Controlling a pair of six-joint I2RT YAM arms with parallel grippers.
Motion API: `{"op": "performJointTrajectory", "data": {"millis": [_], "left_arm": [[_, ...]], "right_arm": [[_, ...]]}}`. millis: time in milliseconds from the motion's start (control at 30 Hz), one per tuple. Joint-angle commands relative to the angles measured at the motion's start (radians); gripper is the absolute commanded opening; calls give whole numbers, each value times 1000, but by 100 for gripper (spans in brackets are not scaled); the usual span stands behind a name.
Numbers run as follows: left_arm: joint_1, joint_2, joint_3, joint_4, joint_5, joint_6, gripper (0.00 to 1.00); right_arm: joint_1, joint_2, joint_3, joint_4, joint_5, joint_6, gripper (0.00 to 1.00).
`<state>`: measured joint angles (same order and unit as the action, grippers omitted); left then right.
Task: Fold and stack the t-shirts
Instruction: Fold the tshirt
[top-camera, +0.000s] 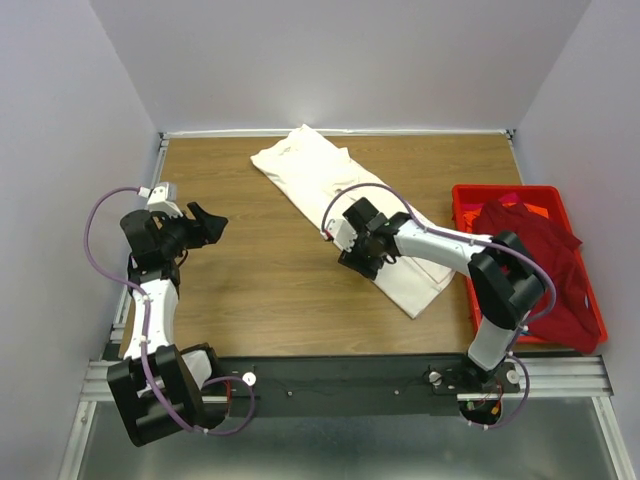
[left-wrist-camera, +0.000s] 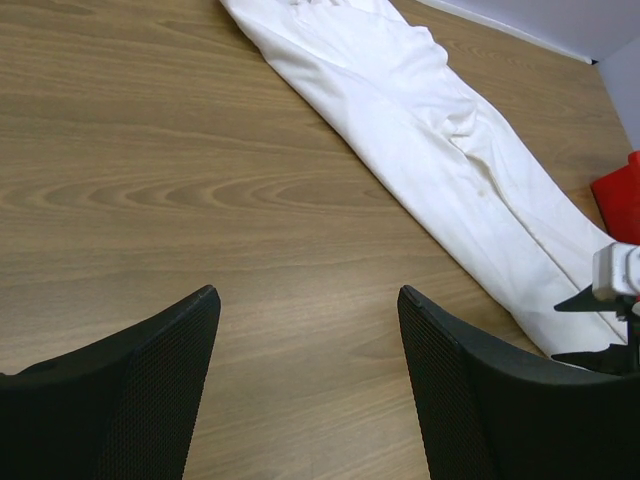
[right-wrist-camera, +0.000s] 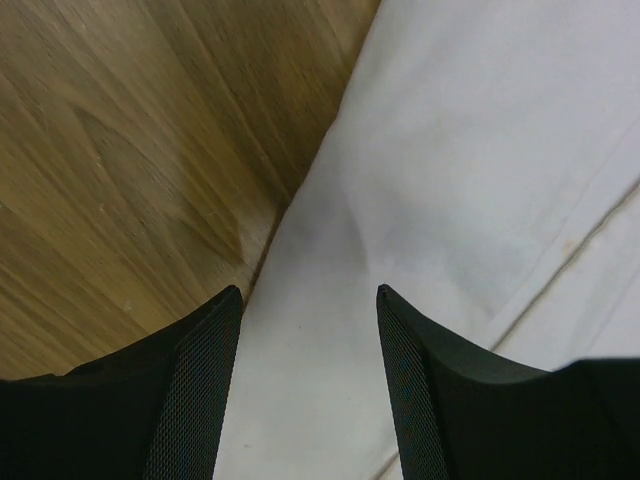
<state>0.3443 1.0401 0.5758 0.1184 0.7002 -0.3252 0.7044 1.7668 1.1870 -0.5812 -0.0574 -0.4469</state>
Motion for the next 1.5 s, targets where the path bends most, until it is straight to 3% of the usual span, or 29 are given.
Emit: {"op": "performJointTrajectory", "data": {"millis": [0, 200, 267, 433, 533, 567, 800, 900, 933, 967, 1000, 1100, 1167, 1233, 1267, 1467], "left_arm": [[-7, -11, 1, 7, 10, 11, 80], [-11, -18, -1, 9, 10, 12, 80], [-11, -20, -2, 7, 10, 12, 80], [-11, -20, 1, 10, 15, 12, 80], [-13, -20, 1, 10, 18, 12, 80], [-13, -22, 1, 12, 21, 12, 80], [-13, -46, -2, 24, 36, 17, 80], [-13, -66, -4, 18, 18, 18, 80], [-13, -69, -4, 9, 6, 21, 80], [-13, -80, -2, 6, -1, 23, 80], [-13, -86, -4, 4, -5, 26, 80], [-14, -97, -4, 7, -16, 28, 81], [-14, -85, -1, 10, -4, 29, 82], [-13, -71, 4, 12, 10, 31, 82], [-14, -58, 6, 12, 21, 32, 82], [-13, -52, 1, 21, 35, 28, 82]], "right_arm": [[50, -9, -39, 41, 195, 3, 63], [112, 57, -50, 41, 251, 48, 58], [115, 72, -53, 40, 263, 60, 47], [124, 94, -63, 26, 266, 73, 33], [133, 105, -47, -3, 252, 80, 8], [138, 108, -40, -11, 242, 82, 6], [335, 210, 132, -107, -80, 94, 1], [409, 273, 277, -160, -143, 93, 5], [414, 308, 317, -181, -150, 90, 12], [414, 319, 354, -231, -157, 82, 29], [411, 319, 400, -242, -144, 61, 39], [374, 248, 419, -246, -116, 30, 61], [322, 200, 448, -246, -122, 34, 67], [189, 189, 512, -241, -160, 60, 67], [73, 204, 560, -232, -215, 88, 67], [-340, 382, 744, -129, -519, 339, 63]]}}
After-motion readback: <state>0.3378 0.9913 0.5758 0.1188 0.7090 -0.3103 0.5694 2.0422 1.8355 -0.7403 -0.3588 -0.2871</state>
